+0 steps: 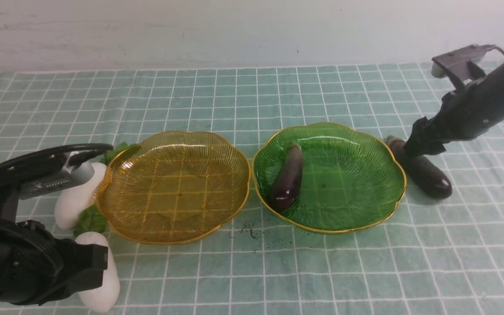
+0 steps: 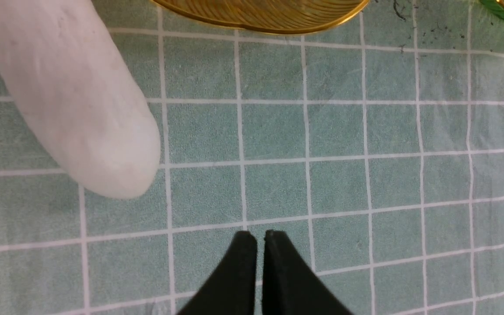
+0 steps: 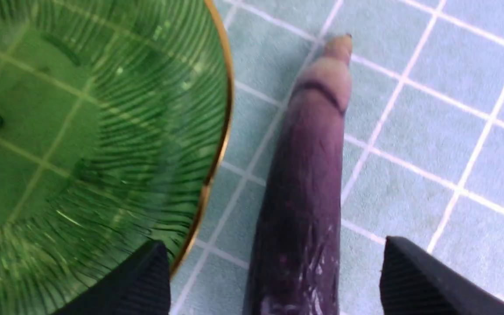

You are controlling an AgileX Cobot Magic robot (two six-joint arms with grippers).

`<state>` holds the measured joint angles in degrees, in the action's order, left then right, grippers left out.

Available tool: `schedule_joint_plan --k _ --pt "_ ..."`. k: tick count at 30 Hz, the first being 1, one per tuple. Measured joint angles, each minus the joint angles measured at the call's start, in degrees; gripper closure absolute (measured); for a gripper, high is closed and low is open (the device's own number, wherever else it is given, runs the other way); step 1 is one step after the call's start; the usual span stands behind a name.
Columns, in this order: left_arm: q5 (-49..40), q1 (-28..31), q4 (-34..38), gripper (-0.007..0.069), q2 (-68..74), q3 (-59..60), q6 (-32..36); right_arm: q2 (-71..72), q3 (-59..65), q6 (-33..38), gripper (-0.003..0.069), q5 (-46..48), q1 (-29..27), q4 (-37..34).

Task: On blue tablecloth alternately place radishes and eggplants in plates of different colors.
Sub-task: 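Put the eggplants into the green plate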

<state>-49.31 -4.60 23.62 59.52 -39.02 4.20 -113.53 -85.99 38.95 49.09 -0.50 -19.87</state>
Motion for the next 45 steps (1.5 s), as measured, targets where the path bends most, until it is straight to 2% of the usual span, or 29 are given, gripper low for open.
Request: schedule_joint_plan --k 5,15,19,24,30,34,36,37,42,45 --pt "0.0 0.0 0.0 0.0618 0.0 0.0 0.0 -2.84 0.0 -3.38 0.0071 0.06 -0.19 3.74" --pt "0.0 0.0 0.0 0.0618 0.0 0.0 0.0 -6.02 0.0 -4.01 0.0075 1.39 -0.19 4.55" --pt "0.0 0.0 0.0 0.0618 0.0 0.0 0.0 -6.38 0.0 -4.07 0.0127 2.53 -0.19 4.66" --pt "0.0 0.0 0.0 0.0618 0.0 0.0 0.0 -6.68 -0.86 -5.86 0.0305 4.81 -0.19 7.37" --pt "0.0 0.0 0.0 0.0618 0.0 0.0 0.0 -6.8 -11.24 -12.44 0.0302 17.47 -0.19 9.76" --pt "0.0 0.0 0.0 0.0618 0.0 0.0 0.0 -6.8 -19.18 -18.37 0.0302 20.55 -0.19 7.8" --pt "0.0 0.0 0.0 0.0618 0.0 0.0 0.0 -6.21 -22.97 -25.65 0.0302 20.69 -0.12 3.18" --pt "0.0 0.0 0.0 0.0618 0.0 0.0 0.0 -6.12 -23.17 -27.0 0.0302 20.85 0.02 1.42" --pt "0.0 0.0 0.0 0.0618 0.0 0.0 0.0 -6.18 -21.58 -29.21 0.0302 21.19 2.93 -4.83" --pt "-0.03 0.0 0.0 0.0618 0.02 0.0 0.0 -7.45 -19.72 -29.35 0.0302 21.4 8.2 -6.0"
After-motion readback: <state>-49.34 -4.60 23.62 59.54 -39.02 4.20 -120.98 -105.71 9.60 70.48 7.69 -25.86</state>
